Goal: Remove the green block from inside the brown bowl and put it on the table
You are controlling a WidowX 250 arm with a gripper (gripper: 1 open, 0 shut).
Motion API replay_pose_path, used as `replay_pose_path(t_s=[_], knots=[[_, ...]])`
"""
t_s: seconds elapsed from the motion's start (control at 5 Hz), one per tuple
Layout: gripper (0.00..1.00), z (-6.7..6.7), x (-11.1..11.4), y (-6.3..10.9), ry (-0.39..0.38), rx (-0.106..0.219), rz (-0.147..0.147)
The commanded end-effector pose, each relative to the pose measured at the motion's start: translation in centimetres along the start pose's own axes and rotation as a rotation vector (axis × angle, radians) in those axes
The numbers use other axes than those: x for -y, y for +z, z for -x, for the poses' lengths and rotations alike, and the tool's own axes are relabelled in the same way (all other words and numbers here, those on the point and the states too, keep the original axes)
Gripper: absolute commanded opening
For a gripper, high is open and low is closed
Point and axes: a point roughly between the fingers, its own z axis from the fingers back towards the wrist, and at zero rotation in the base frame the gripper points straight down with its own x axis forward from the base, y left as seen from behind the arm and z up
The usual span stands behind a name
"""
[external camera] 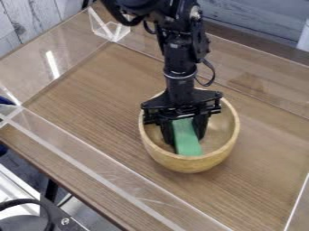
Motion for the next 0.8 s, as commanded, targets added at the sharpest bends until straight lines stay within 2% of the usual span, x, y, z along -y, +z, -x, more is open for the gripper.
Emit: replay_pose_path(t_s=[0.0, 0.6], knots=[[0.00, -0.97, 0.81, 1.86, -0.003, 0.057, 0.048], [0.00, -1.04, 0.81, 2.62, -0.011, 0.051, 0.053]])
